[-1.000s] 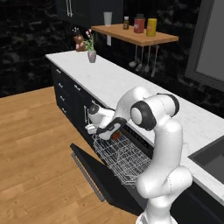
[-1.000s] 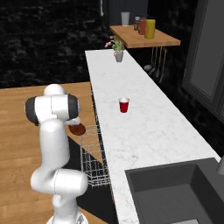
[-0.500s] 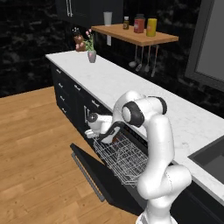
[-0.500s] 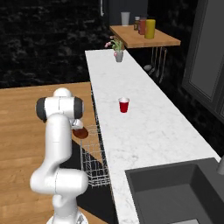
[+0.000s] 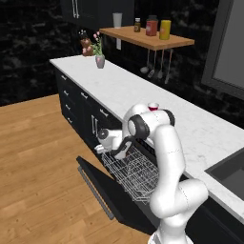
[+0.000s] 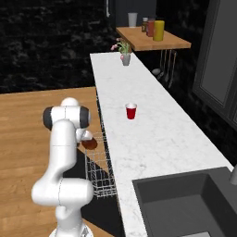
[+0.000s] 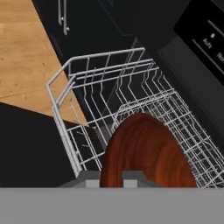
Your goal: Pick up the cup and bowl from the counter, place them in the dishwasher, and close the dishwasher door.
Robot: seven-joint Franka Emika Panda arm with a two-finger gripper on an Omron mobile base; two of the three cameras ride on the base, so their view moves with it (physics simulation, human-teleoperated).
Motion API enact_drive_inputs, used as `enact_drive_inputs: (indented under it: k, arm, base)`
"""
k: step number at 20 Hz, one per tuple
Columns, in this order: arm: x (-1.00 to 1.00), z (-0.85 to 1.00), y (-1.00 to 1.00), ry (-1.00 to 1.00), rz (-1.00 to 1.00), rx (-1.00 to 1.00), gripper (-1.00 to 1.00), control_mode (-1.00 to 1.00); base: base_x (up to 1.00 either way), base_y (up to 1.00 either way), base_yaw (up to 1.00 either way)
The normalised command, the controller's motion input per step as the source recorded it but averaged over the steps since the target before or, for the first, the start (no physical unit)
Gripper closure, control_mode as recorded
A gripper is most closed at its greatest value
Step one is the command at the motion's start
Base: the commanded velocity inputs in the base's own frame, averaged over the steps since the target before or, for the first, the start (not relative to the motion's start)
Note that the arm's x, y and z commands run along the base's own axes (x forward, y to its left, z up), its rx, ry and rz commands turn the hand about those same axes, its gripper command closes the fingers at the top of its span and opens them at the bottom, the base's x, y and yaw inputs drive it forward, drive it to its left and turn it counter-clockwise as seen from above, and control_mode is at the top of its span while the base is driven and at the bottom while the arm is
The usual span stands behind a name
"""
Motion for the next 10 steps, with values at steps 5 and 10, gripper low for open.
enact_drive_inputs:
  k: [5,10]
  arm:
    - [0.25,-0.05,-0.4,-0.03,0.0,0.0,1.0,-1.0]
    - [0.19,-0.28,-0.27,-0.04,0.0,0.0,1.0,-1.0]
  base:
    - [0.0,0.0,0.0]
    - [0.0,0.0,0.0]
